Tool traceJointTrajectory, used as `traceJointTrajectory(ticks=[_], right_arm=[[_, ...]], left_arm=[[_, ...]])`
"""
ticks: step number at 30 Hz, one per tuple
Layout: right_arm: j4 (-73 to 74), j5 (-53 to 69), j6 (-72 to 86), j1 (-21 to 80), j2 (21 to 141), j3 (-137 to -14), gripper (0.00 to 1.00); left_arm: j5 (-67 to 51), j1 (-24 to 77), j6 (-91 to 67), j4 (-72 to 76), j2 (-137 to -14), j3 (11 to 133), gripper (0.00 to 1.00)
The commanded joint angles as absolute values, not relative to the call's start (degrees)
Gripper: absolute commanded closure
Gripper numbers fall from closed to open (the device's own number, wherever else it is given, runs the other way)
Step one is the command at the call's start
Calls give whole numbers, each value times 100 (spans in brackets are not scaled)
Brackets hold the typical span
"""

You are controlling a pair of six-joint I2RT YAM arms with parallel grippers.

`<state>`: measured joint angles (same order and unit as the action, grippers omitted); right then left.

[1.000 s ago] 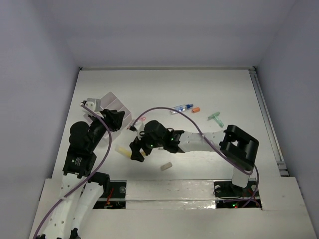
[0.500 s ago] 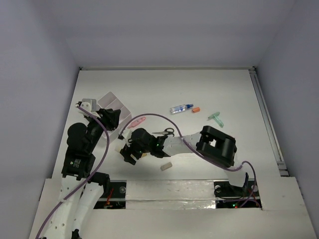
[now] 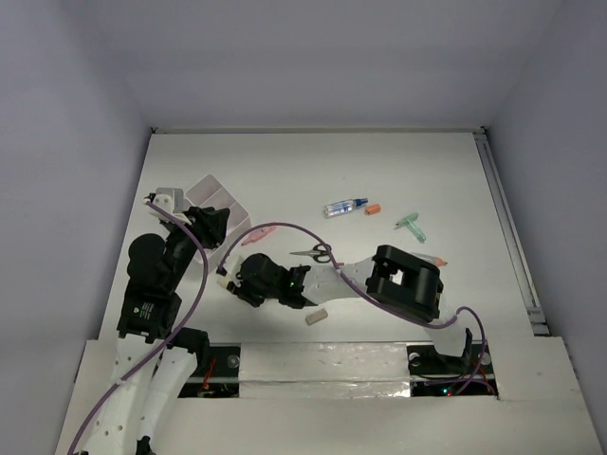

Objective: Sort the stationery into containers
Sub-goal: Pick up the pen from the center of the board.

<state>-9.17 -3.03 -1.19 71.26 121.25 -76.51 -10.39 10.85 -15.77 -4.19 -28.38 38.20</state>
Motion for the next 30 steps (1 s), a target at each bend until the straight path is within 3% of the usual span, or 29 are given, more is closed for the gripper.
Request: traceJointTrajectory(ticks=[1,4,10,19,30], right_arm=[[-1248,-606,-229,7128,12164,-7638,76],[-1441,-668,-211,7128,11928,-7524,85],[-2127,-922,-184,7128,10742,-6900,89],[-1977,-1458,-378,7014,8843,-5784,90],[-2083,-1406,-475,6952,7981,-5458,90]], left_arm=[[-1002,1063,-1626,-246,-2813,4043,63],[-984,1063,-1626,-264,-2804,4043,63],[-1203,1063,-1749,-123,-2830,3938,60],[-2381,1063,-2197,167,-3550,3832,46],[-3084,1063,-2592,307,-4025,3885,46]])
